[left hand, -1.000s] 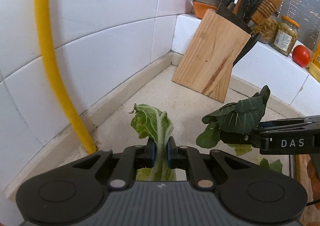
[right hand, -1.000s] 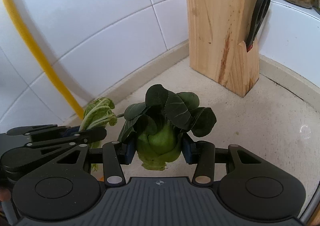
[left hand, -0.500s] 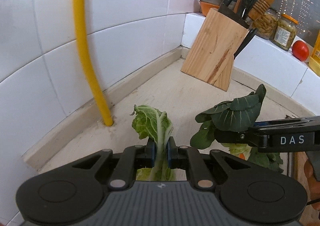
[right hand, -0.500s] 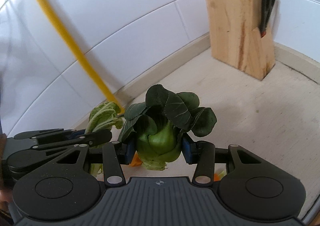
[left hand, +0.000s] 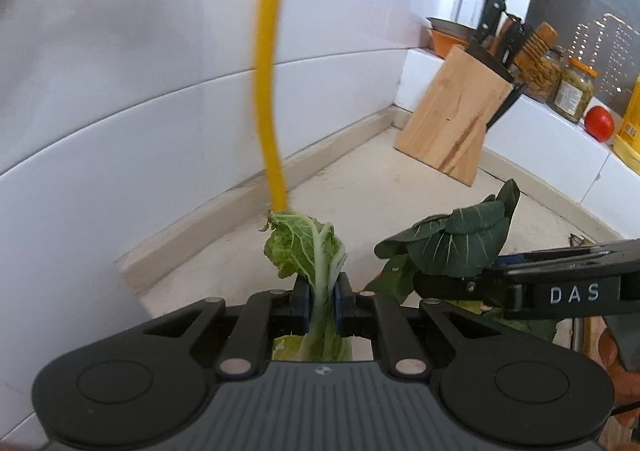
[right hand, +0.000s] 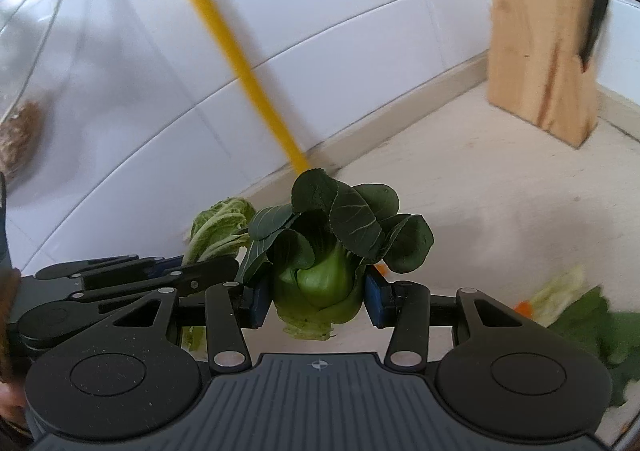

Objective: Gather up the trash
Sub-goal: 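Carry the cabbage leaf and bok choy down toward the bin with both tools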

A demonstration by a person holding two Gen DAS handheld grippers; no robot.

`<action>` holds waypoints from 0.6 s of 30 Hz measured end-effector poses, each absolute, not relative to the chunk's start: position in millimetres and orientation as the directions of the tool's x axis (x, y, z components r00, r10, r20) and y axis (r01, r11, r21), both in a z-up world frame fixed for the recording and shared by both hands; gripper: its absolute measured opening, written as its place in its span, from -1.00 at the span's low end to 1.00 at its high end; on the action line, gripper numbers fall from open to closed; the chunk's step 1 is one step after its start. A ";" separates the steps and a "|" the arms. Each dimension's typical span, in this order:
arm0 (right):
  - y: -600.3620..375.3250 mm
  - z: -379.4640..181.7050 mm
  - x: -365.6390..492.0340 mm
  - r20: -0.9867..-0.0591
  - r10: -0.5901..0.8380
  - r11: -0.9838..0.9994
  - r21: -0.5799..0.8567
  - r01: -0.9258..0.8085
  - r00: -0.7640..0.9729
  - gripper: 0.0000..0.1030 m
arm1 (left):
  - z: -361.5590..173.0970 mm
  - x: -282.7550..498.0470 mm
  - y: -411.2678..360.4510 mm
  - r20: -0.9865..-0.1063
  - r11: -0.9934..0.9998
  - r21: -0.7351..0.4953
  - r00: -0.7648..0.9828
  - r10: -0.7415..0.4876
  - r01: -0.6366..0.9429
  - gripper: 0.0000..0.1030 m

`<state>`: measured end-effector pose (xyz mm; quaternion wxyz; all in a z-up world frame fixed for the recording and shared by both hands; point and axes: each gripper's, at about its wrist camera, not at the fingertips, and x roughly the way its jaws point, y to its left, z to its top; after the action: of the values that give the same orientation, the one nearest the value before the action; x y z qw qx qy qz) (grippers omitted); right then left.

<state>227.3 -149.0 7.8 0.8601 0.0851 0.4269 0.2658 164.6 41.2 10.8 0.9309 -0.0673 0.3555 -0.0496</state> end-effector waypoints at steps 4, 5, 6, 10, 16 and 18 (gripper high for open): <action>-126.1 7.1 215.3 -0.698 0.541 0.832 0.365 -0.417 0.468 0.04 | 11.1 147.3 60.5 -0.655 0.987 -0.161 0.746 -0.117 0.013 -0.86; -120.7 7.0 212.5 -0.698 0.546 0.828 0.365 -0.427 0.463 0.04 | 10.8 142.6 64.9 -0.656 0.987 -0.161 0.747 -0.111 0.005 -0.86; -115.7 7.5 209.6 -0.698 0.551 0.823 0.365 -0.435 0.456 0.04 | 10.4 137.2 69.7 -0.656 0.987 -0.160 0.747 -0.103 -0.004 -0.86; -93.7 6.7 199.5 -0.701 0.572 0.802 0.370 -0.469 0.426 0.04 | 8.1 117.1 88.8 -0.658 0.985 -0.164 0.750 -0.072 -0.049 -0.86; -58.4 -2.0 181.3 -0.714 0.600 0.763 0.375 -0.527 0.361 0.04 | -2.6 91.2 112.6 -0.674 0.979 -0.168 0.738 -0.030 -0.114 -0.86; -47.4 -6.1 176.8 -0.719 0.607 0.751 0.381 -0.540 0.338 0.04 | -7.2 82.4 120.4 -0.683 0.976 -0.169 0.730 -0.015 -0.137 -0.86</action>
<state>176.8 -47.4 -6.1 0.8169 0.0370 0.4561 0.3510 82.4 120.4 -7.2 0.9242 -0.1043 0.3658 0.0330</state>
